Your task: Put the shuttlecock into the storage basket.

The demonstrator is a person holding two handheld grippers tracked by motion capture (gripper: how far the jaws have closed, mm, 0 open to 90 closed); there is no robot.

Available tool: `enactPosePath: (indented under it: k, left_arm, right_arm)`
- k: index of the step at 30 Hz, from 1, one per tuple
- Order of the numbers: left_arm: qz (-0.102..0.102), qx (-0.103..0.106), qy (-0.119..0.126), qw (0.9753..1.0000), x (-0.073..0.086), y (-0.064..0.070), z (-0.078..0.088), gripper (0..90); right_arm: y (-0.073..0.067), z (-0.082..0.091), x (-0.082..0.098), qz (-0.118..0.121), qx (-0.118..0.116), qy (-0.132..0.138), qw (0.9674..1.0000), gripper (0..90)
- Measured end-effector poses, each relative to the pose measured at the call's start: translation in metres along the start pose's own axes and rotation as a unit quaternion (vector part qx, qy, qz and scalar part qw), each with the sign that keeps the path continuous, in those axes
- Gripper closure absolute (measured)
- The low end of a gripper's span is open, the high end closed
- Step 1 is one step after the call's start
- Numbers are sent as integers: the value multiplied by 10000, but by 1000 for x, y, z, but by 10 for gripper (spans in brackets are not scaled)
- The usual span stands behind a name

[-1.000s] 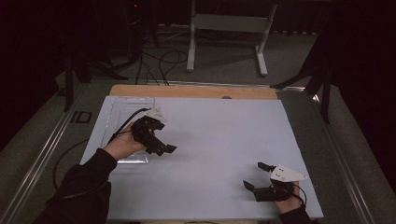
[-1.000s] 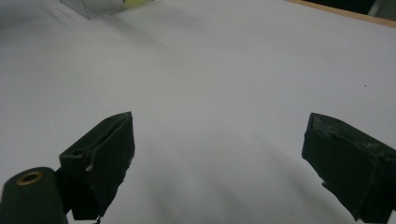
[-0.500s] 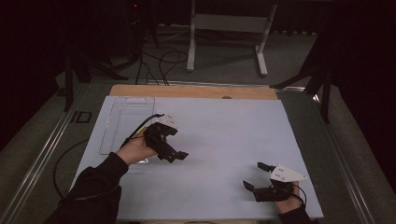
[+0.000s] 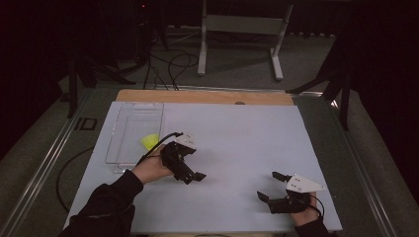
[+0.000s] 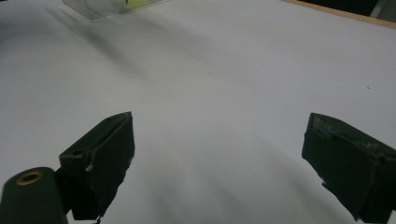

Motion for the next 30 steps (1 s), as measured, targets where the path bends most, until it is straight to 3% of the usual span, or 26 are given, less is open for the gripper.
enactPosePath:
  k: [7,10,21,30]
  left_arm:
    - [14,3,-54,10000,12,1,-8,0]
    - [-49,-126,-149,9998,22,2,-10,0]
    - [-30,-289,-211,9994,52,3,-7,0]
    - [139,-399,-186,9989,79,3,-3,0]
  right_arm:
    - [0,0,0,8,-5,7,10000,96]
    - [0,0,0,1,-9,0,10000,96]
    - [-1,0,-1,7,-17,-2,10000,96]
    - [-1,0,-1,15,-38,-8,10000,96]
Point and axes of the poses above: each handheld gripper's, and its own axes: z roughly backward along the jaws, x roughly out of its underside, y roughly to its right, the point moved 3 cm from there along -z, roughly forward along the jaws, and after that the axes turned 14 degrees about z, right-handed, at the moved point
